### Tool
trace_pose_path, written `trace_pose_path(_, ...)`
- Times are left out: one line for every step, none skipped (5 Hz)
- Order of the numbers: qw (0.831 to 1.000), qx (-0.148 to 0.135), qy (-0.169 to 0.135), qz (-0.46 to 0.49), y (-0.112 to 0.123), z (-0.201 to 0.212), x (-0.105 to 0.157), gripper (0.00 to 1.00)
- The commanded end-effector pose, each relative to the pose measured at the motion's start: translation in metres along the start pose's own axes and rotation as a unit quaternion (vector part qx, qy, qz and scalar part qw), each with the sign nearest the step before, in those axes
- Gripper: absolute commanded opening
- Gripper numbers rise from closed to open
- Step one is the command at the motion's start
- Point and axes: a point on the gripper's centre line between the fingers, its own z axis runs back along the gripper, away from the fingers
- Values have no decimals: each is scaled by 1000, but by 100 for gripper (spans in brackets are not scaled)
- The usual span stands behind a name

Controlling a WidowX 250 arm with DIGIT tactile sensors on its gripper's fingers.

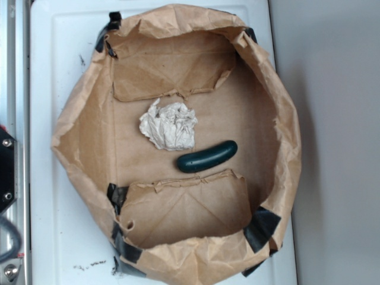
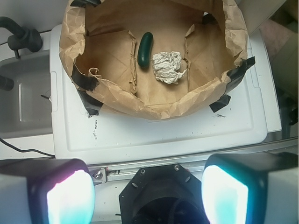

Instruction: Grab the white paper.

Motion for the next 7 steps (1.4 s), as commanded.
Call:
trace_pose_path(1000, 0, 0, 0, 0, 0, 0, 100)
trace_pose_path(996, -19, -5, 83, -38, 9, -6, 100)
trace_pose_path(985, 21, -42, 168, -60, 2, -8, 100)
trace_pose_path(979, 1, -29, 202, -63, -1, 13, 100)
trace_pose_path(979, 1, -29, 202, -63, -1, 13, 100)
trace_pose_path(979, 1, -29, 202, -63, -1, 13, 100)
trace_pose_path(979, 1, -29, 202, -63, -1, 13, 100)
